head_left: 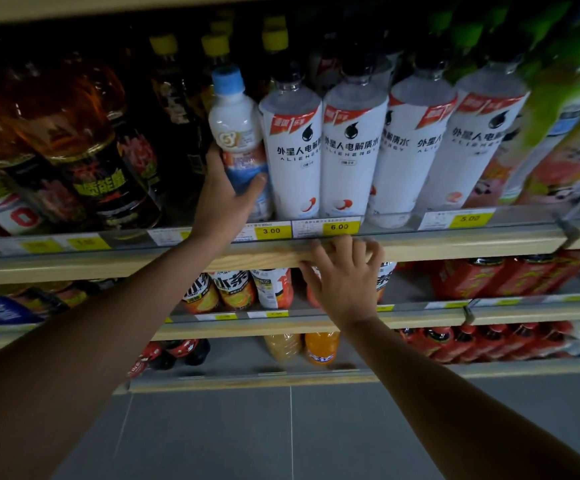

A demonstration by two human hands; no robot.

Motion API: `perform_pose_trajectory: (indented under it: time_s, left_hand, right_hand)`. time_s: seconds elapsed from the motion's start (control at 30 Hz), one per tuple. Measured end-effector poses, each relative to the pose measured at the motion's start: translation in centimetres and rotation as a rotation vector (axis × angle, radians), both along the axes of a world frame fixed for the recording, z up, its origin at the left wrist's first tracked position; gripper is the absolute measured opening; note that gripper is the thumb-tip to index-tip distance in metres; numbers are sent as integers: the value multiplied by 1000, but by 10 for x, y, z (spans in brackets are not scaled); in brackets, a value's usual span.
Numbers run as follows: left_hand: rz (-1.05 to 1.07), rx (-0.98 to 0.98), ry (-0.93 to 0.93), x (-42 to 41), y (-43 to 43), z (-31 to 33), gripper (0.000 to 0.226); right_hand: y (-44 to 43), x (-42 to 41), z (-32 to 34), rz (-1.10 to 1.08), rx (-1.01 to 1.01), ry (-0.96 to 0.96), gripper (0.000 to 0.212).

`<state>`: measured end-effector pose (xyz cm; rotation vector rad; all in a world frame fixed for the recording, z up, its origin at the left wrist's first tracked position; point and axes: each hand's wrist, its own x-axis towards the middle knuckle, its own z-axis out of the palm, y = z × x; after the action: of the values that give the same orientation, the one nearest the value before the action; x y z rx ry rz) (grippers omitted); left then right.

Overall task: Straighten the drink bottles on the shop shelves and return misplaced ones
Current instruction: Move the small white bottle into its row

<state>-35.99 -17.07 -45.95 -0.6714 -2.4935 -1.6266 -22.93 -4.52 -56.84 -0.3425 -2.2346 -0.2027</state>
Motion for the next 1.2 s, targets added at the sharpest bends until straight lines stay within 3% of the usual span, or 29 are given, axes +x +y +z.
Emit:
perform_pose_trajectory:
  time_s: [0.17, 0.4, 0.57, 0.77, 0.97, 1.2]
  left_hand:
    - [-15, -27, 28, -2, -3, 4, 54]
    - [-16, -12, 12, 7, -21, 6, 71]
    - [68, 104, 93, 24, -30, 15, 70]
    - [77, 126, 115, 67, -32, 26, 68]
    - [10, 34, 133, 112, -9, 26, 69]
    - [-13, 38, 90, 179, 85, 11, 68]
  right_hand:
    - [1, -2, -2, 7, 21, 24, 31]
    - [2, 0, 2, 18, 40, -10, 31]
    - [1, 3, 5, 26, 23, -41, 28]
    - [-1, 13, 22, 38, -126, -195, 26]
    - [30, 49, 37, 303, -201, -493, 56]
    - [163, 128, 49, 60, -351, -549, 72]
